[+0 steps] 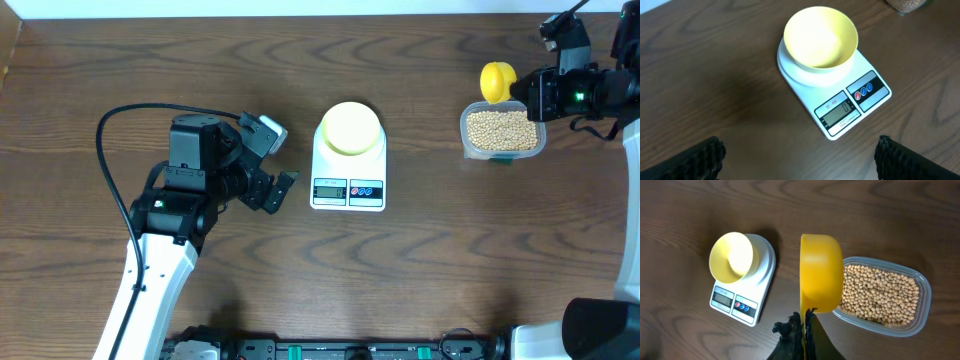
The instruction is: Scoop item into bowl and weigh 50g on scale
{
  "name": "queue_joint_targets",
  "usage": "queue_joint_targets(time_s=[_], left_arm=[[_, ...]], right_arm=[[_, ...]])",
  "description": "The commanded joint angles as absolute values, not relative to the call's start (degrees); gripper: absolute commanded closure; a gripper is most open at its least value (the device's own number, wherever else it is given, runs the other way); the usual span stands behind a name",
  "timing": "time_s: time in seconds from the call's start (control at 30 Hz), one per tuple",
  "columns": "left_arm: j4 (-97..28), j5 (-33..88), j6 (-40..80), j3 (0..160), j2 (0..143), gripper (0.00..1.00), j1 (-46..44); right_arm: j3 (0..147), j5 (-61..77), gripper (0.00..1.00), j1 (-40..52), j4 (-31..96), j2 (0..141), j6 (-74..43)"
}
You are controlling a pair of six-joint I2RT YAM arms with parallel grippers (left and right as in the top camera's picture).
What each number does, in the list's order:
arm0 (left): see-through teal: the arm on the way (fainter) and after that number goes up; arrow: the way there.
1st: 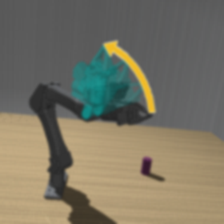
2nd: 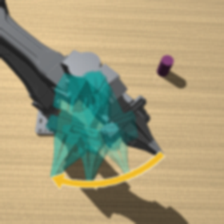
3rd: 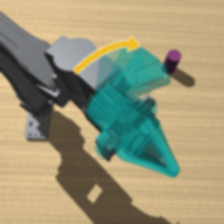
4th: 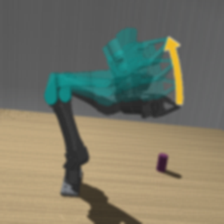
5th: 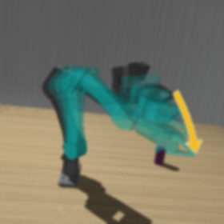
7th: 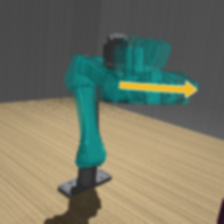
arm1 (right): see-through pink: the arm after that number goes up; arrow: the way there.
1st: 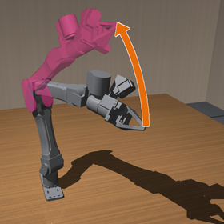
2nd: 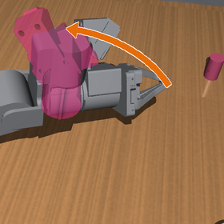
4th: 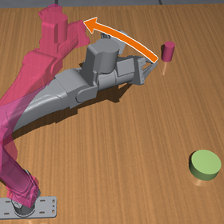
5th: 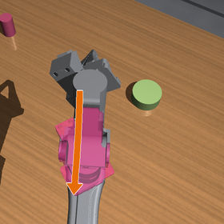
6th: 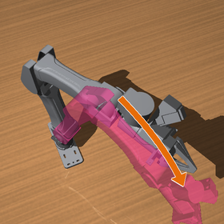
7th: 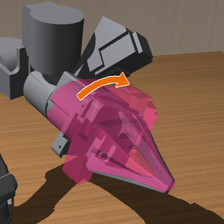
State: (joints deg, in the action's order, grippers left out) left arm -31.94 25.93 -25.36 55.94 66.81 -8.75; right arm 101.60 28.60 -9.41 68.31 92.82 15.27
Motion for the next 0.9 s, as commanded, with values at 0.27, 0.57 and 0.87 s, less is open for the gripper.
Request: queue_joint_targets(time_s=[0.27, 0.57, 0.87], left_arm=[[-29.9, 27.9, -26.8, 55.7, 67.2, 0.02, -6.9], [-29.9, 27.9, -26.2, 55.7, 67.7, 0.02, -7.0], [-32.5, 33.4, -33.7, 55.7, 67.7, 0.02, -7.0]], right_arm=[[103.0, 28.6, 0.99, -8.5, 68.2, 91.6, 16.4], [103.0, 28.4, 0.99, -8.5, 68.4, 91.6, 16.4], [103.0, 27.1, 0.99, -8.5, 68.6, 91.6, 16.4]])
